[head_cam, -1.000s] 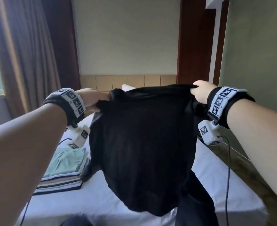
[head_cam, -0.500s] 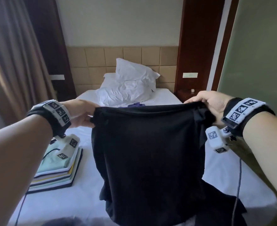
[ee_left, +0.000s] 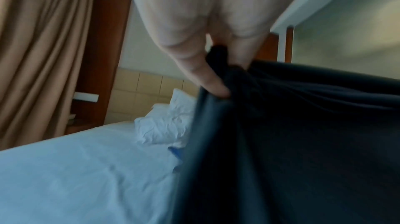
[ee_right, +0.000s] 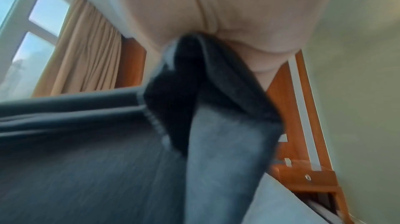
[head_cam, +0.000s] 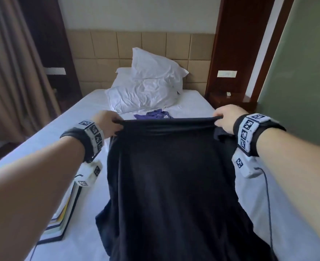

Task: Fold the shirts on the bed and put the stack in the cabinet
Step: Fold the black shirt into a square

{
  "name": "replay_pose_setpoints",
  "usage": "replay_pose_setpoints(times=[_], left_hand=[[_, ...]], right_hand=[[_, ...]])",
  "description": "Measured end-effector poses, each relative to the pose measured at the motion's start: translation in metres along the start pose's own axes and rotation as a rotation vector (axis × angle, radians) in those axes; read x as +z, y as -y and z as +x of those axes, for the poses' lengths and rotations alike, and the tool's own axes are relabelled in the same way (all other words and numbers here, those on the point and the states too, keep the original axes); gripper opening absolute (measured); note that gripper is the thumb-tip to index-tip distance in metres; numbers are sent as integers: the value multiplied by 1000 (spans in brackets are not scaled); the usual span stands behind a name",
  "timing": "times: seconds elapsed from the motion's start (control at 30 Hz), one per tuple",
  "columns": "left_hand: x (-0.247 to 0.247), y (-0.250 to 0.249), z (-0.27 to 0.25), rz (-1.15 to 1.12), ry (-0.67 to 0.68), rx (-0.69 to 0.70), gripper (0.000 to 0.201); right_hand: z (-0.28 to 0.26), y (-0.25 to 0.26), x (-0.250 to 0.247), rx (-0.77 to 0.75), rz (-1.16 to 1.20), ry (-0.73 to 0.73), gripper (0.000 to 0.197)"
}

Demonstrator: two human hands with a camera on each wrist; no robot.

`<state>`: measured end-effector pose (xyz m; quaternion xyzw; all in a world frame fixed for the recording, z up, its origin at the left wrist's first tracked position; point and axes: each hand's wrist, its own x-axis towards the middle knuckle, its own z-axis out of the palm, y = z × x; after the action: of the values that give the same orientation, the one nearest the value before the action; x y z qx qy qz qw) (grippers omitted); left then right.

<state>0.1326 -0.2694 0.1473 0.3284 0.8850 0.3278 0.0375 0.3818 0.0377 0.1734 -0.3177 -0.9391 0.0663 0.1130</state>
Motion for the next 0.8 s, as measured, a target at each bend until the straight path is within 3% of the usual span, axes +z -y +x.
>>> replay_pose_setpoints(times=[0.1, 0.2, 0.3, 0.4, 0.5, 0.6, 0.73, 0.8], left_hand=[[-36, -52, 32, -24, -429, 168, 14], [-72, -97, 54, -122, -665, 276, 20], [-83, -111, 59, -157, -744, 317, 25], [-70, -100, 46, -154, -756, 292, 30], [-32, -71, 21, -150, -703, 218, 29], [20, -20, 1, -208, -540, 103, 20], [101, 60, -31, -241, -180, -203, 23], [140, 103, -48, -369, -61, -415, 21]], right_hand=[[21, 9, -54, 41, 221, -435, 28], [32, 17, -112, -19, 320, -675, 31], [29, 17, -137, -94, 367, -768, 31], [20, 14, -123, -158, 416, -781, 28], [3, 7, -78, -148, 472, -699, 26], [-18, -1, -16, -66, 539, -533, 21], [-50, -20, 99, 96, 520, 40, 11], [-66, -36, 151, 225, 476, 217, 10]])
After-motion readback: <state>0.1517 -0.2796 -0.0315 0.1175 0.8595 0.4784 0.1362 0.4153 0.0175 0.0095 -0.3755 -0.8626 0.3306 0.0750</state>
